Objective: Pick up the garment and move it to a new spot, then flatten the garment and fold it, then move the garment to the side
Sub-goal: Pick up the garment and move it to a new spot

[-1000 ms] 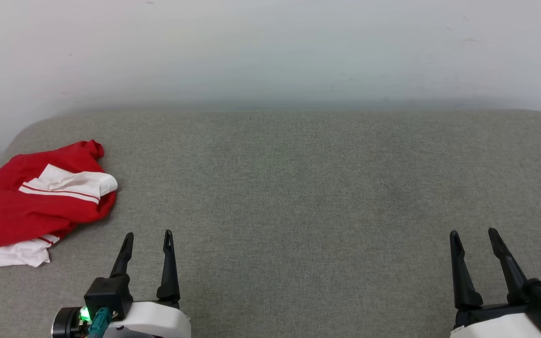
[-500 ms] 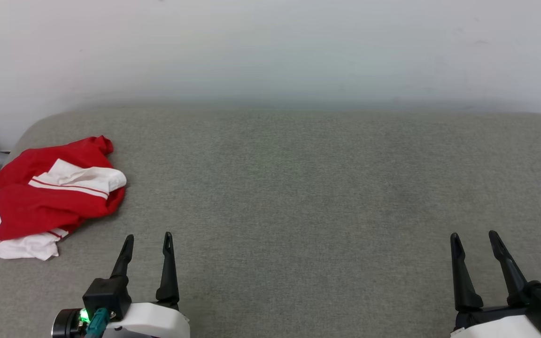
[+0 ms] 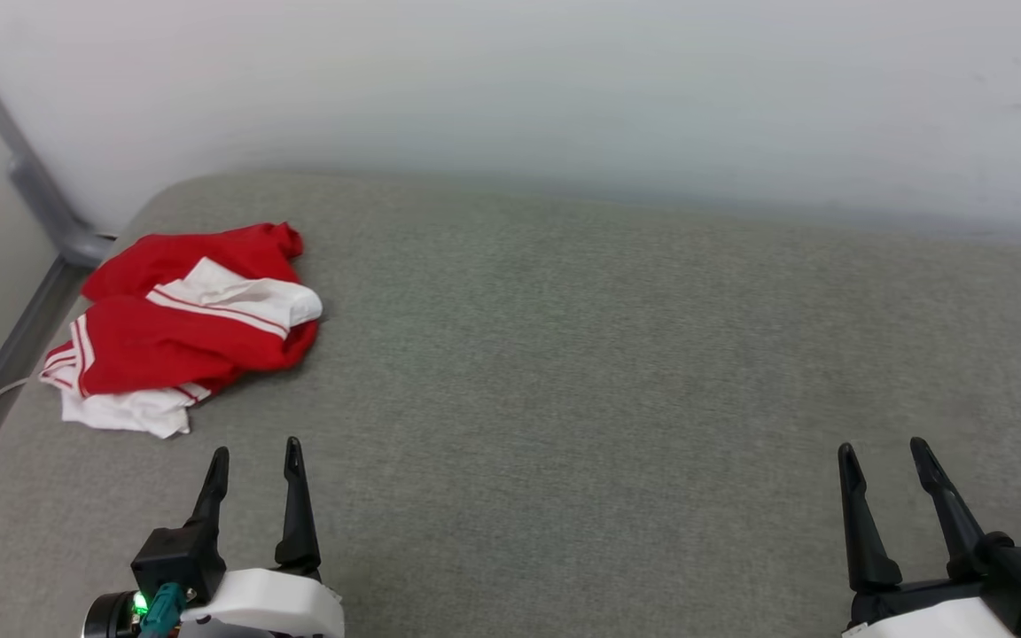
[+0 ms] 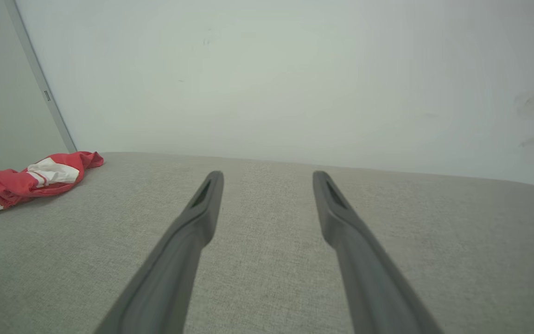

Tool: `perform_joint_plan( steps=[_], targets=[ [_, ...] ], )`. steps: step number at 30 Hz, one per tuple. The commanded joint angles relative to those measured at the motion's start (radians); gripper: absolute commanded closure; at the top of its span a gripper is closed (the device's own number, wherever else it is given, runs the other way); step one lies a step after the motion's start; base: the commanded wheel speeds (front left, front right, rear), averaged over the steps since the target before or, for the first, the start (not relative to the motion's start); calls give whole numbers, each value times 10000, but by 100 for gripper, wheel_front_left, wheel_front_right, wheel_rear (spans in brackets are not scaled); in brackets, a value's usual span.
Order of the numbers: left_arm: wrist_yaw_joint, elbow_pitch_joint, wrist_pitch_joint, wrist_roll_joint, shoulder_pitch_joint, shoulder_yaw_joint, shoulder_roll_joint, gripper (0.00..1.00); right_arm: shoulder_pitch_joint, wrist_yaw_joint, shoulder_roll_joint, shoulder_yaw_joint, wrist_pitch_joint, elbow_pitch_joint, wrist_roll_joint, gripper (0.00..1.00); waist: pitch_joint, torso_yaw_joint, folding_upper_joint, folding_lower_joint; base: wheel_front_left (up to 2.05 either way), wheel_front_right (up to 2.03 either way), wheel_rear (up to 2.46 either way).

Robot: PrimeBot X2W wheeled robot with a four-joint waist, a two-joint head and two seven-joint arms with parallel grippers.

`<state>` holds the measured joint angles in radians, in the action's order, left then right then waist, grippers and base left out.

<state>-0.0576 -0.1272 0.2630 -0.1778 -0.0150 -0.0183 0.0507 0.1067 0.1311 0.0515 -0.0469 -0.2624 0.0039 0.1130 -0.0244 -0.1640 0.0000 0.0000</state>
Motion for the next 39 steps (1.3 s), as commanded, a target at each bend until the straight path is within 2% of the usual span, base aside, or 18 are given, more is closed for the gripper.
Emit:
perform_joint_plan(
  steps=[1, 25, 33, 39],
  targets=[
    [-41, 4, 28, -28, 78, 74, -8, 0, -35, -7, -24, 31, -38, -8, -89, 0, -67, -259, 0, 0, 0, 0, 0],
    [-99, 8, 28, -330, 3, 582, -7, 0, -179, -7, -22, 267, -38, -12, -218, 0, -284, -2631, 0, 0, 0, 0, 0],
    [-71, -64, 28, -320, -98, 734, -9, 0, -180, -7, -22, 313, -38, 44, -195, 0, -257, -2948, 0, 0, 0, 0, 0],
    [-49, -117, 28, -333, -21, 867, -7, 0, -229, -7, -22, 405, -38, 52, -241, 0, -297, -2879, 0, 0, 0, 0, 0]
  ],
)
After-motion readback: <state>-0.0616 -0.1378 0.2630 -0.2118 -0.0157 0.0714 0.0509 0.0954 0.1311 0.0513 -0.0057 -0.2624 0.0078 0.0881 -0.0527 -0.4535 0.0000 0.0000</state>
